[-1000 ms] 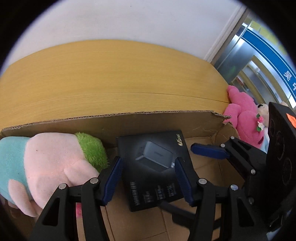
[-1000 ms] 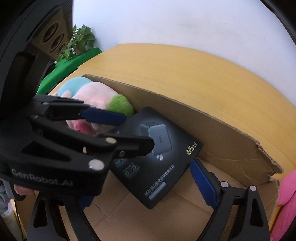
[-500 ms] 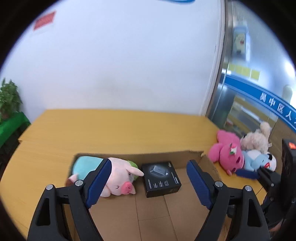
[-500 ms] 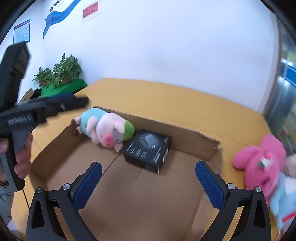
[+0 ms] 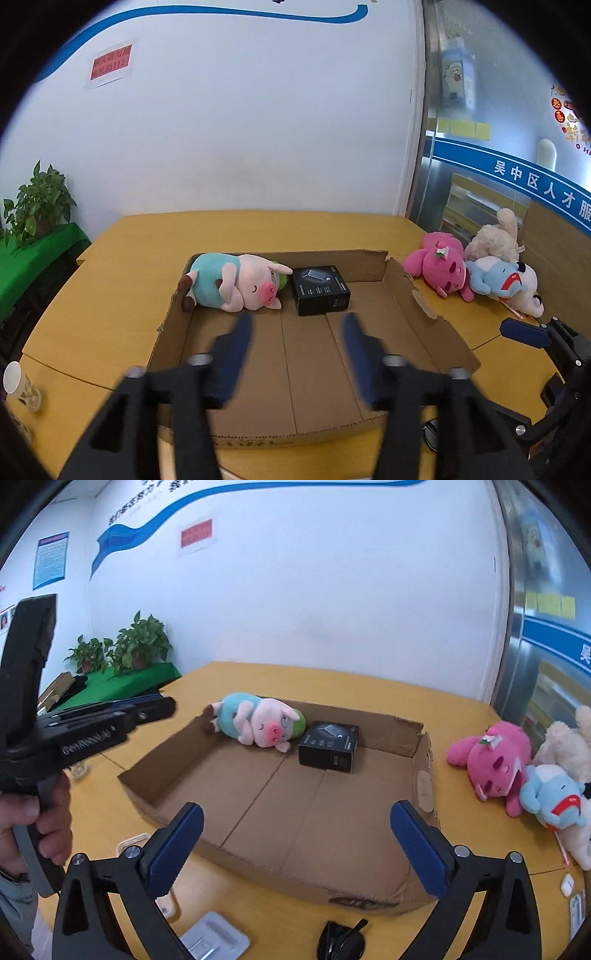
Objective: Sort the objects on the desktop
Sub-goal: 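Withdraw the left gripper from the box toward the phone stand, then close the left gripper on the white phone stand and lift it, then carry the phone stand over the box with the left gripper, then lower the phone stand beside the charger box and open the left gripper, then move the right gripper down over the black sunglasses, then close the right gripper on the sunglasses arm and lift them, then carry the sunglasses over the box with the right gripper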
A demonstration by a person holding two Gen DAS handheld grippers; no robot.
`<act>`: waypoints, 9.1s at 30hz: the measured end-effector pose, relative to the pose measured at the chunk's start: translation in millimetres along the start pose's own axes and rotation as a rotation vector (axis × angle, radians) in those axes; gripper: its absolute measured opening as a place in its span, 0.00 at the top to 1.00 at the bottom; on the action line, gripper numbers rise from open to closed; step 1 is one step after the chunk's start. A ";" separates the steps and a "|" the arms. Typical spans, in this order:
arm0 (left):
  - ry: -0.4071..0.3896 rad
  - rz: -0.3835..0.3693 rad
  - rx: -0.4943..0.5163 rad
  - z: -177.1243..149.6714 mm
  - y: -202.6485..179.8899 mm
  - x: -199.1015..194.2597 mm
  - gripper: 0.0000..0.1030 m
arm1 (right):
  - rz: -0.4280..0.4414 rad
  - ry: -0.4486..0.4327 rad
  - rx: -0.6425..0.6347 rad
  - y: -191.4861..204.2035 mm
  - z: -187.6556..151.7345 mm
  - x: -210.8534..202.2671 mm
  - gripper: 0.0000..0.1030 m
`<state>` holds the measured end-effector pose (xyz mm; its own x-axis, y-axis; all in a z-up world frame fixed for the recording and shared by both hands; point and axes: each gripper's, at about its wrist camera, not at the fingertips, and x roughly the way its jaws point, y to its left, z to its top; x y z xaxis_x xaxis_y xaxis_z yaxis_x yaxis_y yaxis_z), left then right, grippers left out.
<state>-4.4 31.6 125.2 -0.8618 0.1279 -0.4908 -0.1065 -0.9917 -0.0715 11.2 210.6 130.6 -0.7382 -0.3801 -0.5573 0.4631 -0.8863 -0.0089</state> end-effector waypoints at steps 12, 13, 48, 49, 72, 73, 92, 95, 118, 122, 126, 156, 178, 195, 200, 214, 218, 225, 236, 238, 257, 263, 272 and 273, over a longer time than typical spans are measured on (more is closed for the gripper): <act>0.063 -0.048 -0.012 -60.9 -4.5 -16.9 0.11 | 0.052 0.044 0.128 25.4 -66.9 -20.4 0.00; 0.091 -0.057 -0.019 -72.0 -4.7 -12.4 0.11 | 0.074 0.065 0.153 27.7 -81.2 -16.9 0.00; 0.508 -0.355 -0.015 -178.1 -52.8 60.2 0.40 | 0.165 0.306 0.079 59.0 -186.9 22.1 0.29; 0.506 -0.351 -0.007 -178.3 -53.7 59.5 0.40 | 0.140 0.307 0.061 62.8 -185.6 24.8 0.29; 0.314 -0.335 -0.015 -122.1 -50.1 17.7 0.47 | 0.073 0.179 -0.003 68.2 -130.3 3.5 0.35; 0.298 -0.333 -0.014 -115.6 -47.1 14.4 0.47 | 0.067 0.163 -0.017 69.8 -122.7 0.2 0.35; 0.109 -0.145 0.098 12.3 6.6 5.8 0.47 | 0.184 -0.043 -0.102 100.0 13.9 25.5 0.35; 0.093 -0.153 0.135 39.2 -5.0 24.6 0.47 | 0.179 -0.066 -0.078 79.3 38.7 36.3 0.35; 0.471 -0.353 0.067 55.4 -102.6 327.1 0.49 | 0.052 0.322 0.134 -152.8 63.3 249.1 0.35; 0.557 -0.353 0.035 38.1 -104.3 353.4 0.51 | 0.042 0.428 0.185 -169.0 47.4 281.5 0.35; 0.600 -0.399 0.004 32.6 -104.6 364.1 0.72 | 0.011 0.478 0.161 -166.8 38.2 294.5 0.35; -0.117 -0.077 0.141 34.0 -32.5 6.9 0.17 | -0.113 0.035 0.103 -42.6 25.2 33.4 0.00; -0.129 0.084 0.030 -58.6 -4.5 -25.9 0.16 | -0.125 -0.092 0.196 1.3 -45.1 -1.2 0.00; 0.066 0.048 0.002 -112.2 16.6 -20.7 0.16 | -0.041 0.041 0.243 -52.1 -114.6 -13.6 0.00; 0.150 -0.008 -0.042 -133.5 15.3 -10.9 0.16 | -0.082 0.159 0.264 -72.4 -155.5 -6.0 0.00; 0.273 -0.183 -0.025 -148.3 -26.8 18.0 0.16 | 0.032 0.290 0.222 -56.8 -186.5 19.7 0.71; 0.299 -0.235 -0.019 -146.5 -38.4 29.0 0.16 | 0.061 0.309 0.251 -56.2 -191.0 26.9 0.88; 0.358 -0.383 -0.038 -146.4 -64.3 52.6 0.16 | 0.095 0.307 0.265 -40.0 -191.7 26.7 0.88; 0.482 -0.530 -0.152 -169.0 -70.6 78.8 0.35 | 0.235 0.314 0.249 3.3 -191.0 29.2 0.88; 0.493 -0.520 -0.164 -172.3 -66.6 79.9 0.50 | 0.254 0.316 0.244 7.8 -190.1 30.1 0.88; 0.469 -0.474 -0.212 -170.6 -39.9 55.8 0.70 | 0.300 0.334 0.207 31.2 -183.9 29.0 0.89; 0.503 -0.506 -0.212 -173.2 -41.3 64.6 0.76 | 0.296 0.342 0.222 33.7 -184.2 35.0 0.89; 0.527 -0.549 -0.237 -178.7 -42.3 66.4 0.81 | 0.297 0.345 0.223 34.3 -185.7 32.5 0.89; 0.526 -0.545 -0.232 -177.8 -42.6 65.1 0.82 | 0.296 0.346 0.221 35.4 -185.2 33.1 0.89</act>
<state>32.2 83.8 -58.1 -0.3645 0.6402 -0.6762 -0.2898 -0.7681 -0.5710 94.1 215.6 -41.9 -0.3677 -0.5469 -0.7521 0.4851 -0.8028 0.3466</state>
